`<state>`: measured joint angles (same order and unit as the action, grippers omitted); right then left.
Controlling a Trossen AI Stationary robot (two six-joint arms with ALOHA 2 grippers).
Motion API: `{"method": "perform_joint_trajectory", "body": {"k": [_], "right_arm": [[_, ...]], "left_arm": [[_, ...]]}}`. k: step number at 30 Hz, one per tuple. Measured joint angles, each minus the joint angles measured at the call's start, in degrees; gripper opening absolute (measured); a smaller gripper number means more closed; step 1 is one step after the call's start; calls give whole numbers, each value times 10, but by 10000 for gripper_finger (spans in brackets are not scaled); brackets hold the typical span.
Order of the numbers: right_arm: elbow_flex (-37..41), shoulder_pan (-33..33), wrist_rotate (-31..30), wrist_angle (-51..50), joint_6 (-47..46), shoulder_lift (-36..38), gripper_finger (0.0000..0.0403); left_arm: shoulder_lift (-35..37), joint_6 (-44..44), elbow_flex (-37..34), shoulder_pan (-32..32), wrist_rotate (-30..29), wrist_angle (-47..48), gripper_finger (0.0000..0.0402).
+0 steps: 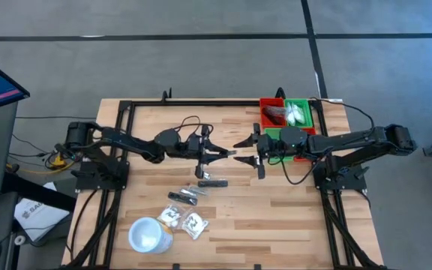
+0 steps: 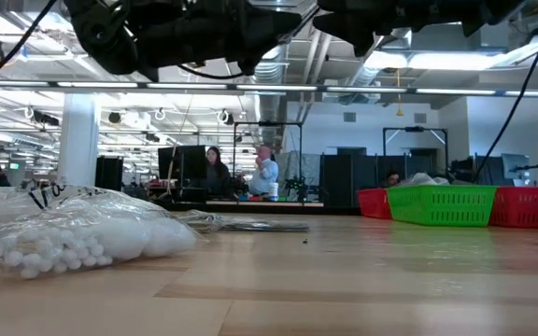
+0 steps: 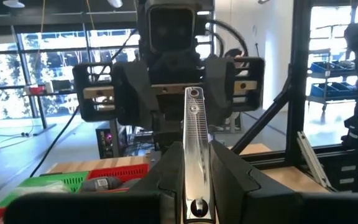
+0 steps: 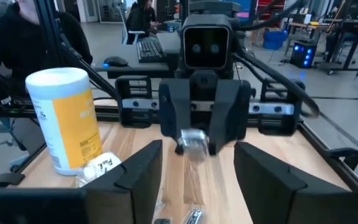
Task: Pick & Place Travel size toiletries
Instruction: Put the silver nail cutter into the bottom green bin
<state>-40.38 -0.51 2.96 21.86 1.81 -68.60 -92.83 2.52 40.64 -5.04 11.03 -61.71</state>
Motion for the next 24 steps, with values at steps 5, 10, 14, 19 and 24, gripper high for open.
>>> {"method": "perform_joint_trajectory", "body": {"k": [5,10,14,19,24], "right_arm": [[0,0,0,-1,3,0,181],[0,0,0,-2,3,0,165],[0,0,0,-7,3,0,123],[0,0,-8,-7,21,0,36],[0,0,-7,-8,29,0,37]], "left_arm": [[-31,0,31,2,0,-2,44],[-45,1,47,2,0,-4,44],[-45,1,47,2,-1,-3,44],[-45,-3,47,2,-6,-3,47],[-45,-2,46,2,-6,-3,49]]}}
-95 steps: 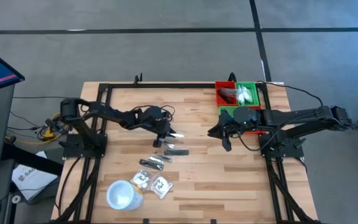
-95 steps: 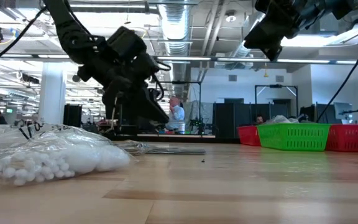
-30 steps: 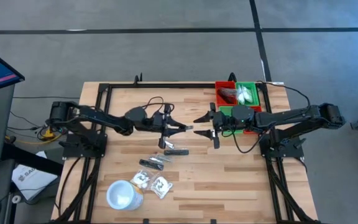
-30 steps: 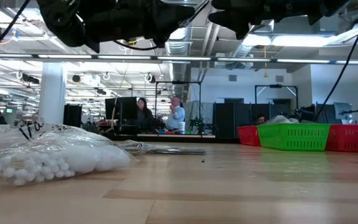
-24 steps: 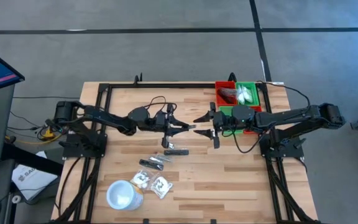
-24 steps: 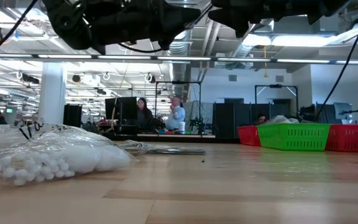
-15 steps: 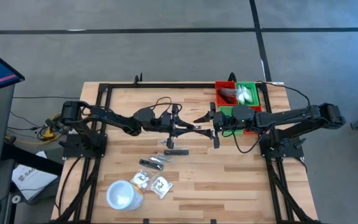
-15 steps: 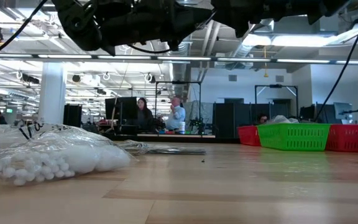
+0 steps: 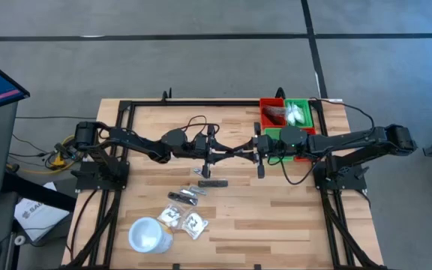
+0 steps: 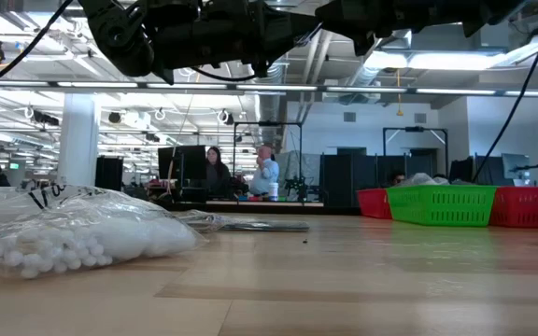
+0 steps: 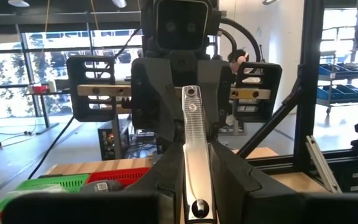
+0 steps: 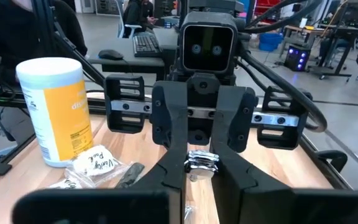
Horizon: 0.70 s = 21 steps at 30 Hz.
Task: Pick & Place Travel size toiletries
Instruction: Put the silver nail cutter into the bottom green bin
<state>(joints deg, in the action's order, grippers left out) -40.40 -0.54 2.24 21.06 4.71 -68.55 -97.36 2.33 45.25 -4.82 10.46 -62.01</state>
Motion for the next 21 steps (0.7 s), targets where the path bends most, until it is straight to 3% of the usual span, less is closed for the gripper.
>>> {"method": "perform_joint_trajectory", "body": {"k": [11,21], "right_arm": [[0,0,10,0,-5,0,37],[0,-1,7,-25,-7,0,37]], "left_arm": [[0,6,0,0,5,1,80],[0,5,0,-3,-10,32,85]]}}
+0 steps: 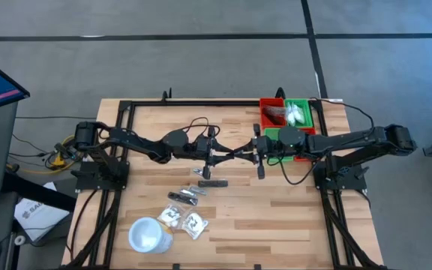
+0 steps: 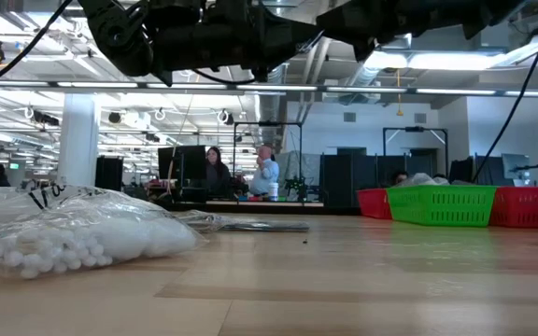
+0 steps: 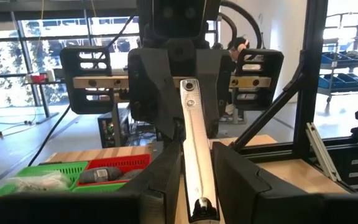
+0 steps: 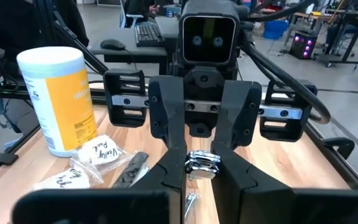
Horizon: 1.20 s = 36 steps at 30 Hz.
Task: Pick & Place Travel size toiletries
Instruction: Put the silver nail cutter into the bottom green bin
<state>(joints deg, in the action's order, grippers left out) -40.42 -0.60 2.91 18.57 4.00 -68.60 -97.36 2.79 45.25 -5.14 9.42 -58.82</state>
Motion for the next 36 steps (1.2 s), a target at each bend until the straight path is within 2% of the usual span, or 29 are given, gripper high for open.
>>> {"method": "perform_joint_trajectory", "body": {"k": [9,14,18,23,28,32,36], "right_arm": [[0,-10,-4,-13,-10,1,37],[0,-10,-6,-28,-10,1,37],[0,-10,-29,-62,-26,16,37],[-1,-12,-92,-161,-59,66,37],[0,-23,-136,-281,-130,109,37],[0,-35,-164,-373,-186,124,37],[0,-57,-168,-459,-243,125,37]], "left_arm": [[14,0,0,0,-4,21,89],[26,0,-11,-4,-4,48,115],[59,-2,-47,-11,-4,70,140],[117,-31,-115,-16,-5,84,153],[162,-51,-176,-13,-4,88,154],[169,-52,-203,-13,-4,87,154],[159,-52,-216,-13,-4,87,154]]}}
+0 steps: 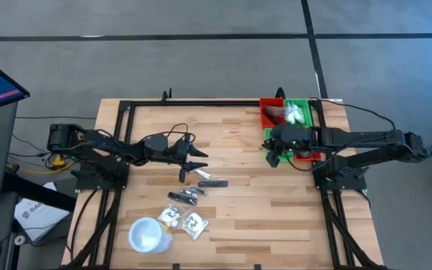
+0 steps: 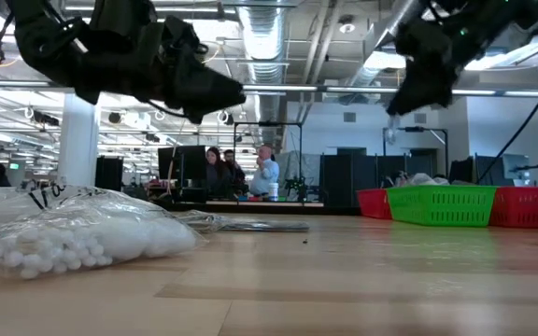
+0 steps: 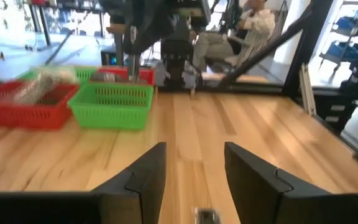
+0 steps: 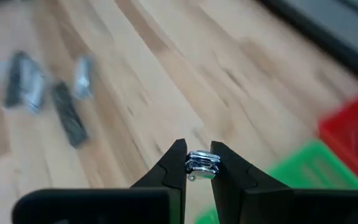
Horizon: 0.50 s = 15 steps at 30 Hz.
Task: Pick & Place Travel size toiletries
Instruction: Put the silver nail cutter into the bottom green bin
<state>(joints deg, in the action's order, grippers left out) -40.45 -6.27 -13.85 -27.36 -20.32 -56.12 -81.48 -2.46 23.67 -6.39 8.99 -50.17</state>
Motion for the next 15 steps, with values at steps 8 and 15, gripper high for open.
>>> {"method": "perform_joint_trajectory", "body": {"k": [8,15], "right_arm": [[0,-43,0,-105,-45,-14,37],[2,-68,0,-138,-67,-37,37]], "left_arm": [[0,-12,-11,0,0,0,154],[0,-14,-11,4,0,12,154]]}}
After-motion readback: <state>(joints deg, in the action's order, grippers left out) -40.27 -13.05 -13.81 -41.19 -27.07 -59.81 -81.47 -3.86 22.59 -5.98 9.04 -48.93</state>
